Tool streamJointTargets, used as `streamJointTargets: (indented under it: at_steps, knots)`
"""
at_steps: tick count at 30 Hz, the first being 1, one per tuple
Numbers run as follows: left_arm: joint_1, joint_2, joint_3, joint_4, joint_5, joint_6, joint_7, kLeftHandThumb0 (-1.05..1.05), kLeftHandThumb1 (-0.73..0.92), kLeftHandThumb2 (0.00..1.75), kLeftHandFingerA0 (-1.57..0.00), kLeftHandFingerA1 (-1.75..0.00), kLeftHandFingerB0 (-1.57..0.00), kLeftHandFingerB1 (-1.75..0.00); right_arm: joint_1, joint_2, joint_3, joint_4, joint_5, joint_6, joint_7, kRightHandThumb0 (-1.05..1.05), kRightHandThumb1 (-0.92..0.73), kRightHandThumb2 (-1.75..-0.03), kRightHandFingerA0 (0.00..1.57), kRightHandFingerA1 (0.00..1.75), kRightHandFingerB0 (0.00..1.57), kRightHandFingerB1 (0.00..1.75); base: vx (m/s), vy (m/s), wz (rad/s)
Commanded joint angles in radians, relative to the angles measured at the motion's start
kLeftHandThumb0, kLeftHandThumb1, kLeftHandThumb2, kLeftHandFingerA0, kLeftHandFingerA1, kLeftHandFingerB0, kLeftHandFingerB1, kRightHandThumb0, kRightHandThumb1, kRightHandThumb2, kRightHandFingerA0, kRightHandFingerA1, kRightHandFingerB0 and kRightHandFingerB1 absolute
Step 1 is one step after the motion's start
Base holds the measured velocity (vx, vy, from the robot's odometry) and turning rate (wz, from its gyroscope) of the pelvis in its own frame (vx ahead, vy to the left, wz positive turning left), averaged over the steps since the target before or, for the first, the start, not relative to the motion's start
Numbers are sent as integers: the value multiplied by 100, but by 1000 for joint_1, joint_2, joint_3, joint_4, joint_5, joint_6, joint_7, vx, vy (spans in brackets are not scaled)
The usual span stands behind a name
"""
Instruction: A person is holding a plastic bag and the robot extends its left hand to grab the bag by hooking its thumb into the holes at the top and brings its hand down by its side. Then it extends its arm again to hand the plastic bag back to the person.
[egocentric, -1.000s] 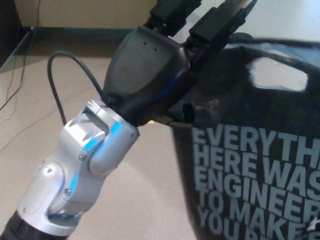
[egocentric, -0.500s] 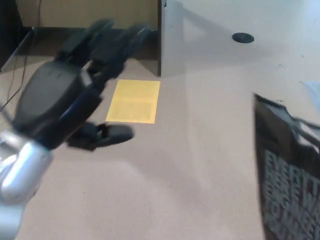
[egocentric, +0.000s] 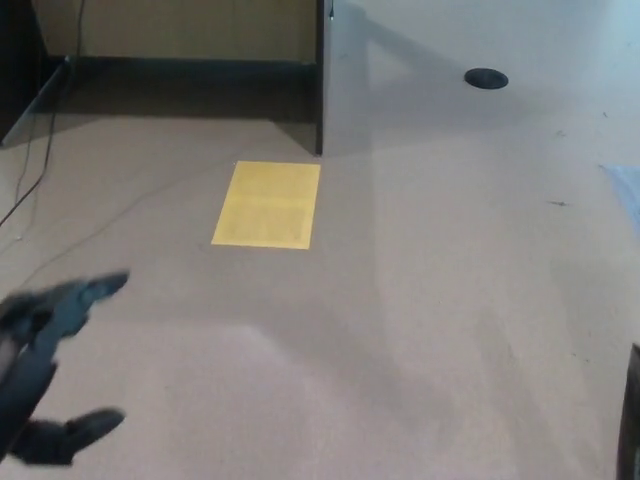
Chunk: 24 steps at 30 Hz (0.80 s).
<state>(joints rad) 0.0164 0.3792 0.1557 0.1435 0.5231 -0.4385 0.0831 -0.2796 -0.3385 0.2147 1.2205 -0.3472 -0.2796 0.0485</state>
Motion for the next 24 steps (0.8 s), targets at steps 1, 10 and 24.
streamJointTargets:
  at_steps: [1,10,24]
  knots:
    - [65,6,31,284,-9,-171,242,-37,47,55,-29,-36,-33,-32,-17,-26,-11,1,8,4,9,-42,-66,-63,66,47,56,41,0,0,0]
    - [58,44,-52,608,77,-191,411,-39,50,55,-32,-36,-35,-32,-9,-31,-13,10,10,-1,11,-38,-70,-61,63,44,57,40,0,0,0]
    - [-114,95,-135,955,-25,-202,332,-34,54,59,-54,-43,-39,-35,-92,-31,-22,14,8,20,13,-39,-70,-61,68,46,58,41,0,0,0]
